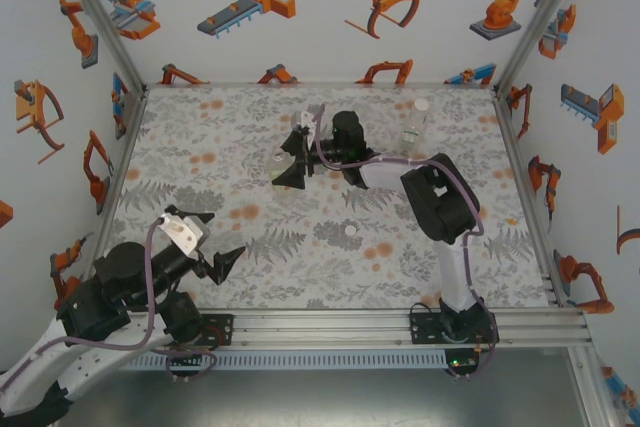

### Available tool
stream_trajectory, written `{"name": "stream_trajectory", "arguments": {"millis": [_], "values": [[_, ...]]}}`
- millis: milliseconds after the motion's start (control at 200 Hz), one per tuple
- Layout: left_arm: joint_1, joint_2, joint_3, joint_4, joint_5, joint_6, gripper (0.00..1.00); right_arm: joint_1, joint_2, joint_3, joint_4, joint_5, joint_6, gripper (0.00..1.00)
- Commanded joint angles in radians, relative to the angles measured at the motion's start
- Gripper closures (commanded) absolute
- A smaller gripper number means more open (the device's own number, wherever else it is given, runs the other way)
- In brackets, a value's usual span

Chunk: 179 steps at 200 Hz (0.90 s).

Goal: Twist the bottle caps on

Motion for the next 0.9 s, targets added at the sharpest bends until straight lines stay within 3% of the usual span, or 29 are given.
{"name": "stream_trajectory", "arguments": {"millis": [0,210,561,891], "values": [[0.004,-0.002,0.012,-0.002,-0.014,-0.018,0.15,0.003,-0.009,-0.014,0.069,-0.032,0.006,0.3],[0.004,0.003,0.0,0.017,-0.016,-0.023,0.15,0.003,-0.06,-0.041,0.072,-0.006,0.016,0.45],[0.004,0.056,-0.056,0.133,0.006,-0.026,0.14,0.003,-0.197,-0.091,0.107,0.006,0.126,0.6],[0.004,0.164,-0.19,0.536,0.219,-0.005,0.1,0.019,-0.474,-0.228,0.118,-0.058,0.315,0.69]]}}
